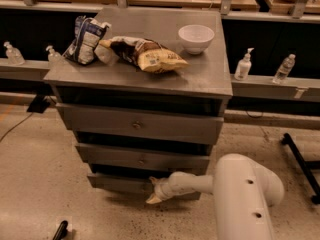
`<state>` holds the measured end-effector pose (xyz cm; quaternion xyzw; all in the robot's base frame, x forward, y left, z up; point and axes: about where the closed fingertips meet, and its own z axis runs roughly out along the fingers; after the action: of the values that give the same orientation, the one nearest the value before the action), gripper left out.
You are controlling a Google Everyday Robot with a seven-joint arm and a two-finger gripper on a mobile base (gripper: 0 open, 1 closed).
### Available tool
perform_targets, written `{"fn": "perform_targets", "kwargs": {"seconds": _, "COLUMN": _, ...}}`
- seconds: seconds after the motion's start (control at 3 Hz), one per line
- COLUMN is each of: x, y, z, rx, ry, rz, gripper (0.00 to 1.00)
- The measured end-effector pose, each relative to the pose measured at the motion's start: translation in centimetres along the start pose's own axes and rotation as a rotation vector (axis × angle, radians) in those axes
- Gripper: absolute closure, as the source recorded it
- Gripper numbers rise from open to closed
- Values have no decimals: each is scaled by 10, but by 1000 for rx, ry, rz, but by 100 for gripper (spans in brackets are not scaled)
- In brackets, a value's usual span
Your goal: Open bottom drawer
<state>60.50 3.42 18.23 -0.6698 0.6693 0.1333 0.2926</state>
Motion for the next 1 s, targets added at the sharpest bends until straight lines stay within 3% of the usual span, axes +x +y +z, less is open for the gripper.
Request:
{"fn": "perform_targets", "kwargs": {"seconds": 0.33, "x": 0, "y": 0, "z": 0, "rx": 0, "ry": 0, "rz": 0, "gripper": 35}}
{"fn": "perform_targets", "kwargs": {"seconds": 0.67, "x": -5, "y": 21, "z": -3, "rx": -41, "ry": -36, "rz": -4, "gripper": 31}}
{"fn": "perform_targets", "kwargs": {"seconds": 1.0, "x": -7, "y": 24, "z": -4, "rx": -47, "ry": -42, "rz": -5, "gripper": 33}}
